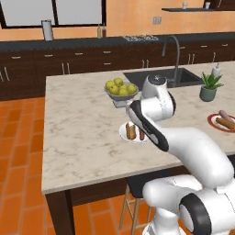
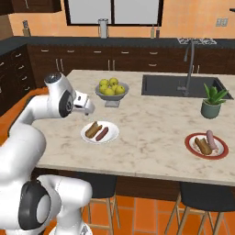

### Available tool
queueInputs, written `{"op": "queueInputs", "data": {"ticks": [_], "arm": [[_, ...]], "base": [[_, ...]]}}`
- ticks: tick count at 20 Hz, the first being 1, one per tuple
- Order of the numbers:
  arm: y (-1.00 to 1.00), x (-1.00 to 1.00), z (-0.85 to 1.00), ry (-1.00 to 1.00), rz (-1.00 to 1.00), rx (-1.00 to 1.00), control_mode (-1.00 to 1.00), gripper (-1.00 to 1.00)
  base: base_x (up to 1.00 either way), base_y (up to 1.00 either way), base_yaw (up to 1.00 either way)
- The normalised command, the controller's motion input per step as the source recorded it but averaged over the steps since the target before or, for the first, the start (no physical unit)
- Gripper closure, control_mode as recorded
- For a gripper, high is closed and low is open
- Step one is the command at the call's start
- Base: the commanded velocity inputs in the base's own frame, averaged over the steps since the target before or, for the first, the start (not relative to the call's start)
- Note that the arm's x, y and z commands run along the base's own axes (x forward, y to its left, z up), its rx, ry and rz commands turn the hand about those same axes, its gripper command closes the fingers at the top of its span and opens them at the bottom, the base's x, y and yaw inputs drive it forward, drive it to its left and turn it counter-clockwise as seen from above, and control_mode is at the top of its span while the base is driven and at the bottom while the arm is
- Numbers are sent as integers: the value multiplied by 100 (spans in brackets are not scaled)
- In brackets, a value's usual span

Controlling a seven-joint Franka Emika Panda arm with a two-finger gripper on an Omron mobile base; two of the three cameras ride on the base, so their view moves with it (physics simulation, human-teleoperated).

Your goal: Place one bun and one sausage from the bowl on each plate.

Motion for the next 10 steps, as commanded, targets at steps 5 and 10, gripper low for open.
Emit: {"op": "queueInputs", "data": {"ticks": [5,10], "arm": [[24,-100,99,-34,0,-2,-100,-100],[71,-52,33,-1,0,-33,-100,-100]], "base": [[0,0,0],[0,0,0]]}}
